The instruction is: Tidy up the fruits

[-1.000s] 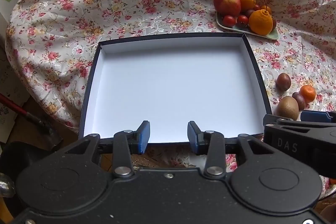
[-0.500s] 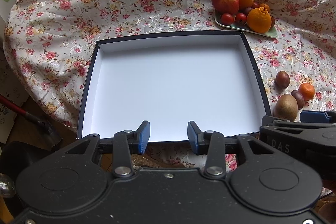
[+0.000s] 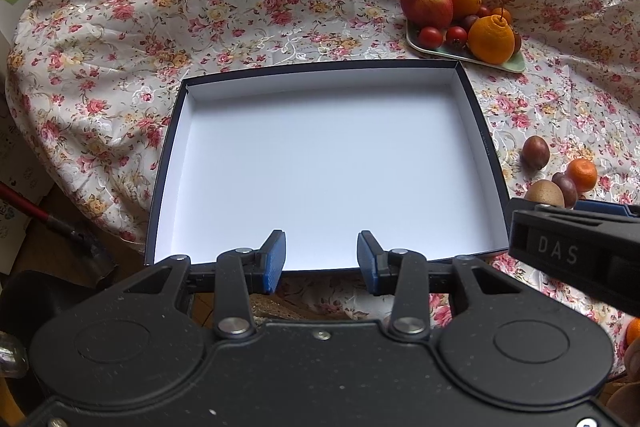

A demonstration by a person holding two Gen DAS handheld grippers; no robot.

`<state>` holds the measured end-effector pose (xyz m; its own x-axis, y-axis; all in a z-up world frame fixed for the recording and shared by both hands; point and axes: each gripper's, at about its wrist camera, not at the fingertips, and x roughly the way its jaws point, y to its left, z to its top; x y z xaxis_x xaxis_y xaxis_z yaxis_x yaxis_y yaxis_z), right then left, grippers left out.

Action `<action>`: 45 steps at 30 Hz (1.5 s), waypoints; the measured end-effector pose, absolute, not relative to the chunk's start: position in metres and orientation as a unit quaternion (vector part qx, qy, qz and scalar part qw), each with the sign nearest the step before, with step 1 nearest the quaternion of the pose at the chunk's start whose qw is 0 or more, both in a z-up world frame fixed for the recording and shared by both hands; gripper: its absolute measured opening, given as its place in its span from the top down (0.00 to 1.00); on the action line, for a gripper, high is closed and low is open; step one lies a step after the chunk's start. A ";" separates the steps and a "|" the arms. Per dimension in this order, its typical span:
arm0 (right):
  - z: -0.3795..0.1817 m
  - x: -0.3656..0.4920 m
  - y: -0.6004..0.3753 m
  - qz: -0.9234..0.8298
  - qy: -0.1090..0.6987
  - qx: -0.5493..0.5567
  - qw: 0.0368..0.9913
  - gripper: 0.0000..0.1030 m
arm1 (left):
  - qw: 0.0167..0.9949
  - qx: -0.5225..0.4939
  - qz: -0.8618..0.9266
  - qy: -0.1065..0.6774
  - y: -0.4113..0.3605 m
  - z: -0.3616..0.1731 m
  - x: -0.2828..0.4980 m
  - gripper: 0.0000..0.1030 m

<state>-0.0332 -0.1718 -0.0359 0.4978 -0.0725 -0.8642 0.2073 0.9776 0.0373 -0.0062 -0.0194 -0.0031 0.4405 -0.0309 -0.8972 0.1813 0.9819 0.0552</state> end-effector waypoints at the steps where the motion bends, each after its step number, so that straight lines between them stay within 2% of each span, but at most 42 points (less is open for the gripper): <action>1: -0.035 -0.033 -0.174 -0.084 0.492 0.071 0.864 0.44 | 0.846 0.071 -0.063 0.525 -0.019 -0.003 -0.006 0.53; 5: -0.034 -0.033 -0.175 -0.074 0.484 0.067 0.870 0.45 | 0.846 0.071 -0.063 0.525 -0.019 -0.003 -0.006 0.53; 18: -0.049 -0.026 -0.182 -0.079 0.540 0.084 0.834 0.45 | 0.845 0.071 -0.071 0.525 -0.023 -0.003 -0.008 0.53; 28: -0.043 -0.040 -0.194 -0.100 0.534 0.065 0.837 0.45 | 0.843 0.076 -0.095 0.524 -0.041 -0.001 -0.012 0.53; 38: -0.035 -0.067 -0.226 -0.154 0.483 0.079 0.858 0.46 | 0.837 0.088 -0.138 0.522 -0.082 -0.002 -0.024 0.53; 45: -0.042 -0.088 -0.262 -0.166 0.516 0.092 0.835 0.47 | 0.830 0.113 -0.182 0.515 -0.120 0.001 -0.039 0.53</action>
<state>-0.0885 -0.2615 -0.0420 0.4122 -0.1816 -0.8928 0.3717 0.9282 -0.0172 -0.0395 -0.1195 0.0010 0.4033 -0.1865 -0.8959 0.4193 0.9079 -0.0002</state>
